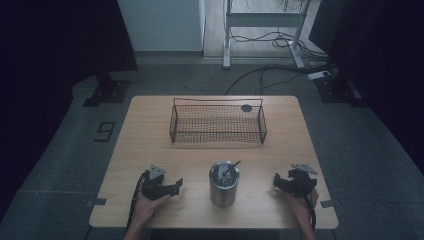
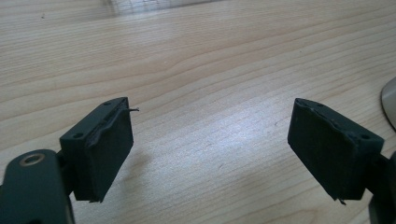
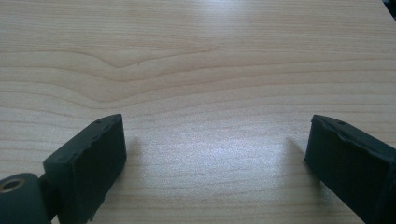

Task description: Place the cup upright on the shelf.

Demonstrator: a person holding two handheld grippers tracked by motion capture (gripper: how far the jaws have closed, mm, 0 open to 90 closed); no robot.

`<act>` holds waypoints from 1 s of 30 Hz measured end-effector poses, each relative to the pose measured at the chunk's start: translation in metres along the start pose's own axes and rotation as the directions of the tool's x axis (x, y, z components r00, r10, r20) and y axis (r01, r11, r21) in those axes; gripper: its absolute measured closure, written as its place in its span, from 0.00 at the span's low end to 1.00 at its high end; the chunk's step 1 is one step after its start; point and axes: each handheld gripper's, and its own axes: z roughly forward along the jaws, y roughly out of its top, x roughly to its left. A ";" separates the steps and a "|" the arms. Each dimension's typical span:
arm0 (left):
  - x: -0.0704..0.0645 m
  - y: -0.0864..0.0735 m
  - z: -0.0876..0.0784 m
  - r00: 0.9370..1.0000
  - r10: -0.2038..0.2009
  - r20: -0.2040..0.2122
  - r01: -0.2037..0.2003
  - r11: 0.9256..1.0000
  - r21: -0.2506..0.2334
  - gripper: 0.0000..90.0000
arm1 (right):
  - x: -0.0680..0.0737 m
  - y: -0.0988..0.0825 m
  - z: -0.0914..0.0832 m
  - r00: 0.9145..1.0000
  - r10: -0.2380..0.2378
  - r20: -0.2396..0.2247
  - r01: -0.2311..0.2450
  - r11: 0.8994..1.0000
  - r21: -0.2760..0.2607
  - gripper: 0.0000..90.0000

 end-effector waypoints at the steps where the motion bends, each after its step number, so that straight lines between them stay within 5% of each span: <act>1: 0.001 0.000 0.000 1.000 0.000 -0.001 0.000 1.000 0.000 0.16 | 0.000 0.000 0.000 1.000 -0.001 -0.001 0.001 1.000 0.000 0.06; 27: 0.007 0.006 -0.014 1.000 -0.021 0.005 0.021 0.999 -0.045 0.16 | -0.002 -0.001 -0.001 1.000 -0.011 -0.013 0.011 1.000 -0.002 0.07; 30: 0.006 0.008 -0.016 0.999 -0.021 0.030 0.022 0.998 -0.053 0.16 | -0.002 -0.001 -0.001 1.000 -0.011 -0.013 0.011 1.000 -0.002 0.07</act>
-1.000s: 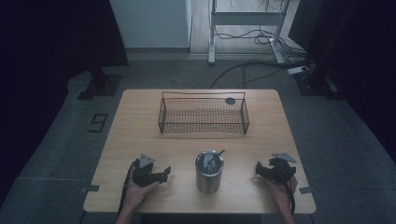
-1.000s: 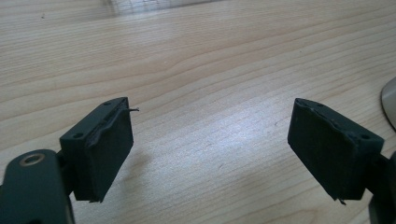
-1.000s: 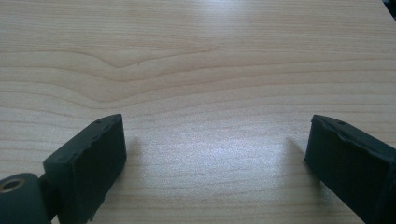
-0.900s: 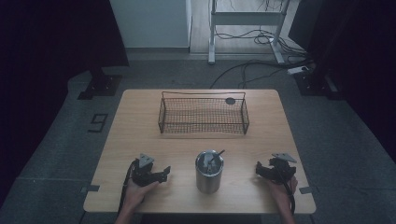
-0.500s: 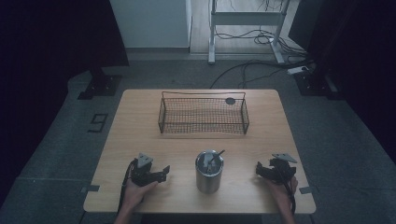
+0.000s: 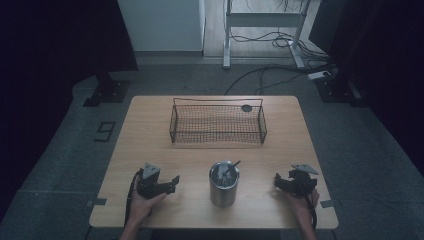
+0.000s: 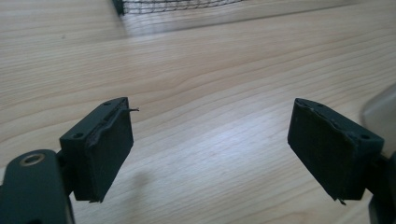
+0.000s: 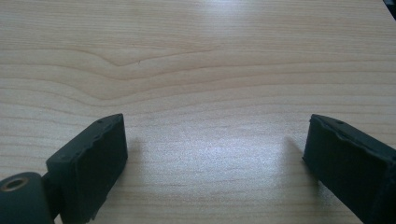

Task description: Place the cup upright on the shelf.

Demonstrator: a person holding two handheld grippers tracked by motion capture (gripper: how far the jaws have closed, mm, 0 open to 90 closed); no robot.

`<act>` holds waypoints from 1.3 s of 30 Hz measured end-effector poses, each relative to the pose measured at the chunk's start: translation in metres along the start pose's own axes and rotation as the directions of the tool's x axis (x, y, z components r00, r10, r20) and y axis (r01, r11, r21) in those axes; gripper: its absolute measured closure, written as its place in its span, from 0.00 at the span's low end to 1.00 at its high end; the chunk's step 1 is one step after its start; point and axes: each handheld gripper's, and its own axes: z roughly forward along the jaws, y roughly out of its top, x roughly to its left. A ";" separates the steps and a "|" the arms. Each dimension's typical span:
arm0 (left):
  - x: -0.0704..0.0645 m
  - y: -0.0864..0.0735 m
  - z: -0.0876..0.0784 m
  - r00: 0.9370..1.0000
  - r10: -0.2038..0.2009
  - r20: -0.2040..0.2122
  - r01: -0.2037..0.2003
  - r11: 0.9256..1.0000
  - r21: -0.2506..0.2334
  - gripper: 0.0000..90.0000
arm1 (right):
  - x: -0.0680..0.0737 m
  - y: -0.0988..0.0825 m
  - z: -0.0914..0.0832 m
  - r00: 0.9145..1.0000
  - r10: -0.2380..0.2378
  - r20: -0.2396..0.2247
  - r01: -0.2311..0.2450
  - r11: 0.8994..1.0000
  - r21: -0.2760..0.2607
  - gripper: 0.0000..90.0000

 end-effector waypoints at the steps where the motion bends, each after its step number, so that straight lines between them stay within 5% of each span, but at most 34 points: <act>1: -0.001 0.001 -0.001 1.000 0.004 0.002 -0.004 1.000 -0.004 0.15 | 0.000 0.000 0.000 1.000 0.000 0.000 0.000 1.000 0.000 0.07; 9: -0.002 0.007 -0.003 1.000 -0.001 -0.007 0.000 1.000 -0.014 0.15 | -0.001 0.000 0.000 1.000 -0.005 -0.008 0.005 1.000 -0.001 0.07; 17: -0.017 0.020 -0.010 0.999 0.023 0.027 -0.021 0.999 -0.041 0.14 | -0.002 0.000 0.000 1.000 -0.007 -0.010 0.007 1.000 -0.001 0.07; 32: -0.050 0.038 -0.020 0.981 0.103 0.164 -0.092 0.993 -0.072 0.09 | -0.002 0.000 0.000 1.000 -0.004 -0.007 0.004 1.000 -0.002 0.07; 39: -0.061 0.038 -0.023 0.974 0.125 0.189 -0.109 0.990 -0.090 0.10 | -0.002 0.000 0.000 1.000 -0.004 -0.007 0.004 1.000 -0.002 0.07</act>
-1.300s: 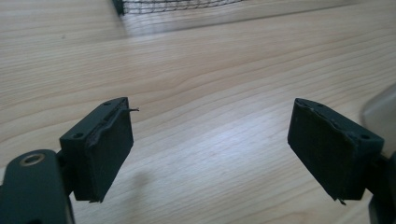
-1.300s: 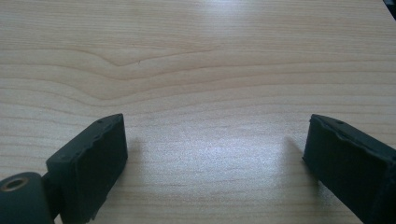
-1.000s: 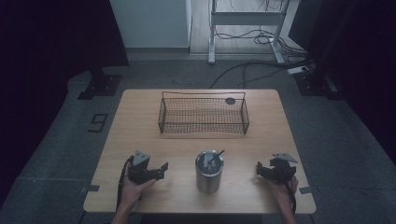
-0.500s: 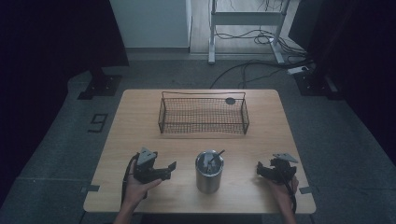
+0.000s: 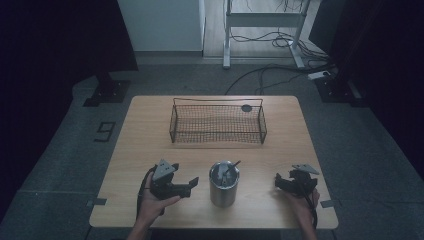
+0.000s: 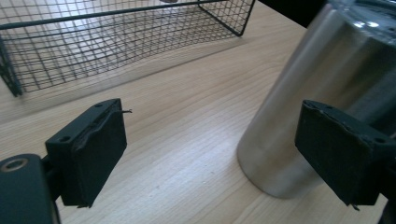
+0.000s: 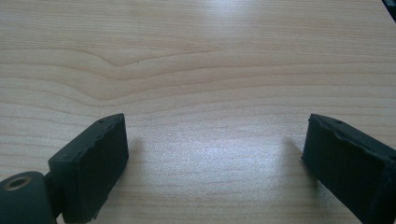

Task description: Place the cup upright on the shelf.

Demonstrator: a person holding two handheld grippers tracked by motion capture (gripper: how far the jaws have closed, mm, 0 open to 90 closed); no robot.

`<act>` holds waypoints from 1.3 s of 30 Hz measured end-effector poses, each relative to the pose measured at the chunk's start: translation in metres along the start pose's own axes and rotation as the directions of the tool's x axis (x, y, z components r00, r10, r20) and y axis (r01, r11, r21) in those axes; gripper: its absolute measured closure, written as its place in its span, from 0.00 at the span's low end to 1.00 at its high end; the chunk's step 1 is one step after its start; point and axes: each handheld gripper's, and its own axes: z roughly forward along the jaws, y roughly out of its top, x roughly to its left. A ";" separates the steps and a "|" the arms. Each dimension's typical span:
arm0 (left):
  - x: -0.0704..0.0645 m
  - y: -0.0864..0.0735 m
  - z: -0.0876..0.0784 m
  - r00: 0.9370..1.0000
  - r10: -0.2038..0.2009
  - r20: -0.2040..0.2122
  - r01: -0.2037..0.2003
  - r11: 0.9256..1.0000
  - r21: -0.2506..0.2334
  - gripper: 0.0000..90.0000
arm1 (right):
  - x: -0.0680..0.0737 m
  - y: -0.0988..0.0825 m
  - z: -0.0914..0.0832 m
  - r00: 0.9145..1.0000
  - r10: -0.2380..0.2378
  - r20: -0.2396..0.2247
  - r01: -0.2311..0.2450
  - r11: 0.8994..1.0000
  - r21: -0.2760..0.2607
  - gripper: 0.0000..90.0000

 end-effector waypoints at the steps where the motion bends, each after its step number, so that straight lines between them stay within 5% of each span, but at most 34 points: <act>1: -0.001 0.000 0.000 1.000 0.002 0.005 -0.002 1.000 0.001 0.10 | 0.000 0.000 0.000 1.000 0.000 0.000 0.000 1.000 0.000 0.07; 22: -0.032 -0.001 0.017 0.989 0.077 0.123 -0.084 0.995 0.055 0.01 | 0.000 0.000 0.000 1.000 0.000 0.000 0.000 1.000 0.000 0.07; 39: -0.053 -0.002 0.032 0.978 0.114 0.175 -0.125 0.990 0.058 0.00 | 0.000 0.000 0.000 1.000 -0.002 0.001 0.002 1.000 0.001 0.07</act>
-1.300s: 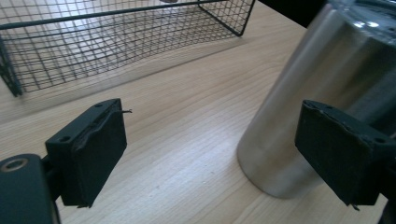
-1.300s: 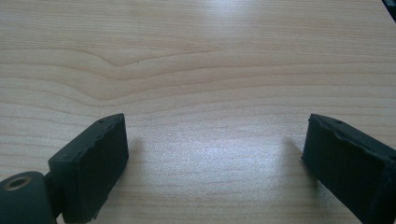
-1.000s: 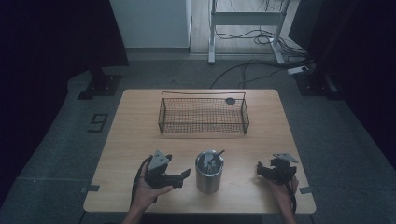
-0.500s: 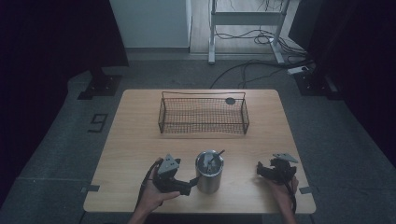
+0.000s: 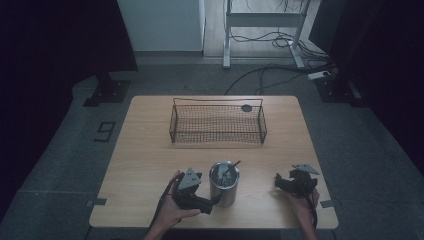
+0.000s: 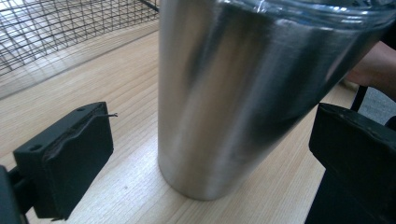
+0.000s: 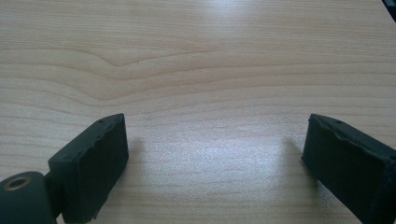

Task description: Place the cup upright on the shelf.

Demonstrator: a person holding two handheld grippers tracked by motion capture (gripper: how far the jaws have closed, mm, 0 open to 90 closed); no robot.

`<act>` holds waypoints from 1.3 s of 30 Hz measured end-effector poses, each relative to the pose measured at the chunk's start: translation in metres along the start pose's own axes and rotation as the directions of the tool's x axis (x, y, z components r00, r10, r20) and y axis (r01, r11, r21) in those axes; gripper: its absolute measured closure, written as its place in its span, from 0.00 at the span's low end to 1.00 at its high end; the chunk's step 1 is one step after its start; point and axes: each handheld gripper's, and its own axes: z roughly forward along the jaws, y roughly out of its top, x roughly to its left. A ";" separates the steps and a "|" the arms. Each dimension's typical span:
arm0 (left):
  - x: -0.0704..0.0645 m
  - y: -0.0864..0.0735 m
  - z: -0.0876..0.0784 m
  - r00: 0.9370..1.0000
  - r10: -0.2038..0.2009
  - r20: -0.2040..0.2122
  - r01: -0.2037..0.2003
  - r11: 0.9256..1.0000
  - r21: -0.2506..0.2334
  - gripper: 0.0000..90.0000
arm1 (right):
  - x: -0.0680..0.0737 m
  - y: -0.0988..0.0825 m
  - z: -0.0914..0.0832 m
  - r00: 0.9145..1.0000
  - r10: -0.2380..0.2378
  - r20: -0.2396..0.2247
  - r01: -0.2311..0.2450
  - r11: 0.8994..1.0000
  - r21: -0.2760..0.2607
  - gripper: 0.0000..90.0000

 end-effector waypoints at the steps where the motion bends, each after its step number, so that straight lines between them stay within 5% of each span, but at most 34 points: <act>1: 0.000 0.000 0.001 1.000 0.002 0.001 -0.002 1.000 0.001 0.00 | 0.000 0.000 0.000 1.000 0.000 0.000 0.000 1.000 0.000 0.07; 20: -0.010 0.016 0.023 0.999 0.026 0.020 -0.026 1.000 -0.015 0.00 | 0.000 0.000 0.000 1.000 0.001 0.000 -0.001 1.000 -0.001 0.07; 39: -0.013 0.021 0.045 1.000 0.031 -0.002 -0.031 1.000 0.001 0.00 | 0.000 0.000 0.000 1.000 0.000 -0.001 0.000 1.000 0.000 0.07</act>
